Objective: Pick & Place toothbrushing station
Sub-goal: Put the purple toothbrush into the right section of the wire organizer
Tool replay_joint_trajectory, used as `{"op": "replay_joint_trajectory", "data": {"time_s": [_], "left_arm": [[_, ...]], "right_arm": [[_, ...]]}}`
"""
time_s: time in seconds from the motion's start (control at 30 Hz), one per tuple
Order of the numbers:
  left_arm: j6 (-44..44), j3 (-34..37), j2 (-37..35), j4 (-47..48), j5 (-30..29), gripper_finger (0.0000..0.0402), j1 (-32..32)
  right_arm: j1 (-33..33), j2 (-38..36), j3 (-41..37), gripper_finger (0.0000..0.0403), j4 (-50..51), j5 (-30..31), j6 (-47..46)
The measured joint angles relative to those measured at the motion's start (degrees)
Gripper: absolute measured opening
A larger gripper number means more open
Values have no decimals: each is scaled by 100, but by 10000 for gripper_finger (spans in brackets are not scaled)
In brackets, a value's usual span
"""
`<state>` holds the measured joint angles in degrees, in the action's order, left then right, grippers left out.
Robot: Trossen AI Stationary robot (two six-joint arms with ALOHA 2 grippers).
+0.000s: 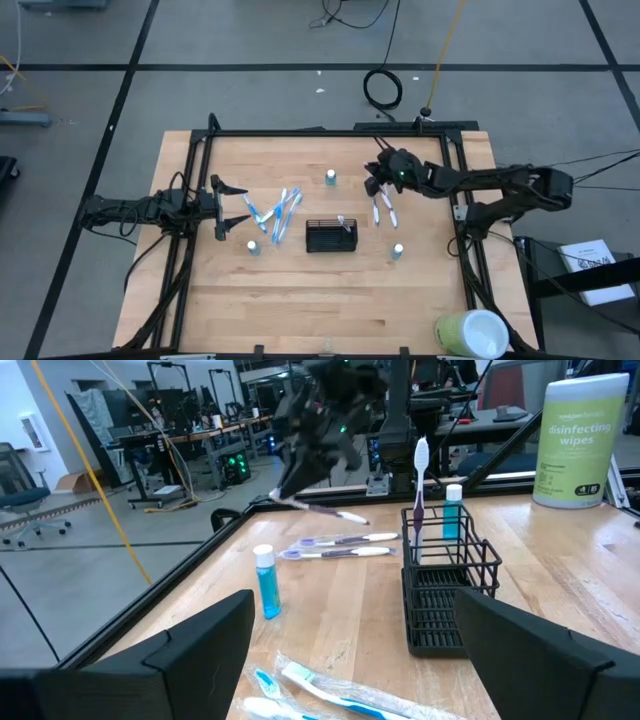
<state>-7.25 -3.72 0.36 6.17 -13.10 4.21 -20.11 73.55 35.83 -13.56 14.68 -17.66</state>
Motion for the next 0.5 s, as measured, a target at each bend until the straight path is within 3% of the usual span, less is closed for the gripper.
{"op": "replay_joint_trajectory", "data": {"time_s": [0.27,0.5], "left_arm": [[0,2,-2,0,0,351,0],[0,2,0,-2,2,351,0]], "right_arm": [[845,-485,0,27,-612,-2,397],[1589,-540,0,26,-1757,-5,869]]}}
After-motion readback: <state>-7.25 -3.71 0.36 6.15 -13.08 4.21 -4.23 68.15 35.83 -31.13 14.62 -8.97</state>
